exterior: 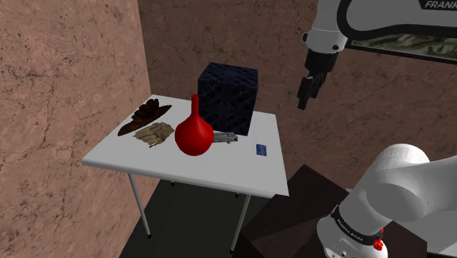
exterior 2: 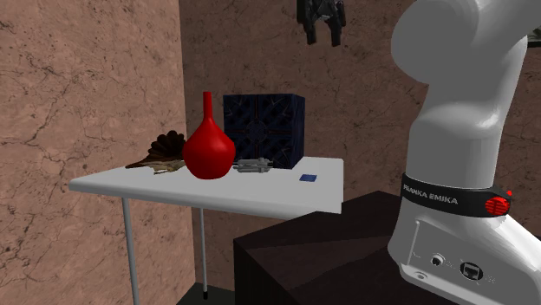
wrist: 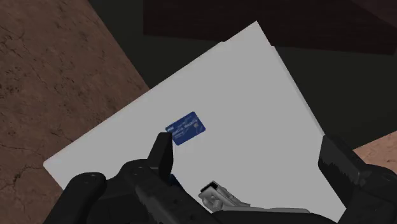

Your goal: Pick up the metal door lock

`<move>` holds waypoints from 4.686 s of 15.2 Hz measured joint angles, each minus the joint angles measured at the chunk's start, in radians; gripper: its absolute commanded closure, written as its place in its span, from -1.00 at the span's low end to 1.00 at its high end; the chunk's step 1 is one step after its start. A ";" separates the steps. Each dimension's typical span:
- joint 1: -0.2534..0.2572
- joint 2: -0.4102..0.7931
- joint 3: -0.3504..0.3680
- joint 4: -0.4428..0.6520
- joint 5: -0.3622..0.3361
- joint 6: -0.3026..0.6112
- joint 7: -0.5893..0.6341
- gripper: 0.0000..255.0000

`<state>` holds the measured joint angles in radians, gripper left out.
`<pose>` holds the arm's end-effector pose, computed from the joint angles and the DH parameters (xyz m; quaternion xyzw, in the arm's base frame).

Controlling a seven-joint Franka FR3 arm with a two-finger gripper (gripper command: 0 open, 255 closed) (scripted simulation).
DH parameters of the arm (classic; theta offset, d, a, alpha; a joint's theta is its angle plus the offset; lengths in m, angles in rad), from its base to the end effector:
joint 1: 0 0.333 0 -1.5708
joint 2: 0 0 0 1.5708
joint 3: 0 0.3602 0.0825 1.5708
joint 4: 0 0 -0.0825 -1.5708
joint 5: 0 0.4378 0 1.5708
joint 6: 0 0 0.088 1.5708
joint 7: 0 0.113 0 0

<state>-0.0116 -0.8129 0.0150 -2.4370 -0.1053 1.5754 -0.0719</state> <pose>0.3191 -0.0095 0.5831 0.9973 0.0366 -0.0265 0.0571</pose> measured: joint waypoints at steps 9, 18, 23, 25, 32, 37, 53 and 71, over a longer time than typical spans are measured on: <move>0.025 0.176 -0.090 -0.049 -0.045 0.247 -0.165 -1.00; 0.075 0.504 -0.174 0.000 -0.040 0.553 -0.374 -1.00; 0.095 0.697 -0.206 0.065 0.000 0.692 -0.515 -1.00; 0.101 0.779 -0.210 0.110 0.026 0.732 -0.574 -1.00; 0.100 1.061 -0.178 0.285 0.123 0.844 -0.761 -1.00; 0.081 1.233 -0.136 0.427 0.163 0.876 -0.867 -1.00; 0.075 1.319 -0.122 0.437 0.177 0.954 -0.882 1.00; 0.086 1.185 -0.136 0.447 0.154 0.810 -0.867 1.00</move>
<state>0.0747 0.3718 -0.1211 -1.9903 0.0491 2.3855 -0.9390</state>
